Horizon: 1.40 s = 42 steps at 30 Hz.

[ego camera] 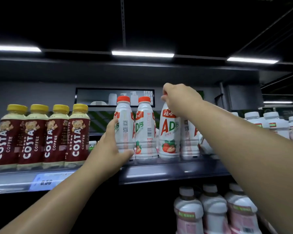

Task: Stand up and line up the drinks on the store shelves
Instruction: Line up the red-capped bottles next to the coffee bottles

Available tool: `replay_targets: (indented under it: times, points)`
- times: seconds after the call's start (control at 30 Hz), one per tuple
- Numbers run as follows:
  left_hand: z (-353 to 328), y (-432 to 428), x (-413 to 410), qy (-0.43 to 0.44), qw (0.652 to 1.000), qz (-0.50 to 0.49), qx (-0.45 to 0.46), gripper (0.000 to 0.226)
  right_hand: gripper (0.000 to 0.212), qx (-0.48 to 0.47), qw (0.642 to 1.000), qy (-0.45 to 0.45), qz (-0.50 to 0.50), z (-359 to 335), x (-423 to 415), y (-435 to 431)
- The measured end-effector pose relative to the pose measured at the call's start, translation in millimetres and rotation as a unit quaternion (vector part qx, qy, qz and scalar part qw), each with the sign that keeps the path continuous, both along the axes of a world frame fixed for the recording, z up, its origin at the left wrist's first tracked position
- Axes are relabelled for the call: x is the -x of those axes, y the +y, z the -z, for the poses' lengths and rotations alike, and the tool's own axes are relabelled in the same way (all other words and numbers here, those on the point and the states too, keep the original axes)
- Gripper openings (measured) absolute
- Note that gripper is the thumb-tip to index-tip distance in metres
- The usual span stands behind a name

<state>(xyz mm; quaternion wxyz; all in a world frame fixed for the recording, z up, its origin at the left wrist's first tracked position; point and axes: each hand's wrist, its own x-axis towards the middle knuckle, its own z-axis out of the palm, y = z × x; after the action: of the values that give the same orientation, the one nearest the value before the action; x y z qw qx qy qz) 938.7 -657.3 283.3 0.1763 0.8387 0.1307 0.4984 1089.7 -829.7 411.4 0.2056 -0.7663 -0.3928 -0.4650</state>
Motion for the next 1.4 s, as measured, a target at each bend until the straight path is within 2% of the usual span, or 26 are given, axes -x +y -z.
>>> replay_targets:
  times: [0.1,0.2,0.37,0.63,0.8,0.9,1.03,1.17,1.3,1.4]
  points:
    - [-2.9,3.4,1.7,-0.004,1.000,0.014,-0.013,0.110,0.019,0.032,0.998,-0.004,0.051,-5.9,-4.7,10.2]
    - [-5.8,6.8,3.5,-0.004,0.999,0.034,-0.014,0.103,0.022,0.041,0.996,-0.034,0.075,-1.2,-7.6,16.3]
    - [-9.8,11.8,1.8,0.011,0.998,0.063,-0.003,0.103,0.058,0.048,0.997,-0.009,0.055,20.3,0.3,22.2]
    - [-15.3,16.5,-4.7,0.004,0.994,0.102,0.044,0.112,0.074,-0.074,0.987,-0.076,-0.120,125.7,26.3,49.7]
    - [-8.9,14.4,-4.8,-0.030,0.993,0.092,0.064,0.115,0.071,-0.124,0.982,-0.067,-0.124,152.0,22.0,68.7]
    - [-8.6,17.1,-5.7,-0.038,0.990,0.105,0.083,0.110,0.070,-0.124,0.981,-0.062,-0.132,152.2,21.6,69.1]
    - [-9.8,21.4,-6.0,0.002,0.979,0.172,0.108,0.098,0.078,-0.107,0.987,-0.028,-0.117,151.2,18.7,65.7]
    - [-6.2,24.8,-7.1,-0.013,0.978,0.182,0.101,0.097,0.087,-0.143,0.987,-0.013,-0.072,146.5,17.3,68.6]
    - [-4.2,25.9,-7.4,-0.018,0.980,0.180,0.088,0.096,0.099,-0.122,0.992,0.020,0.003,137.8,21.9,65.9]
    - [-3.5,26.5,-7.2,-0.017,0.980,0.179,0.083,0.094,0.102,-0.134,0.991,0.015,0.002,137.0,25.0,66.9]
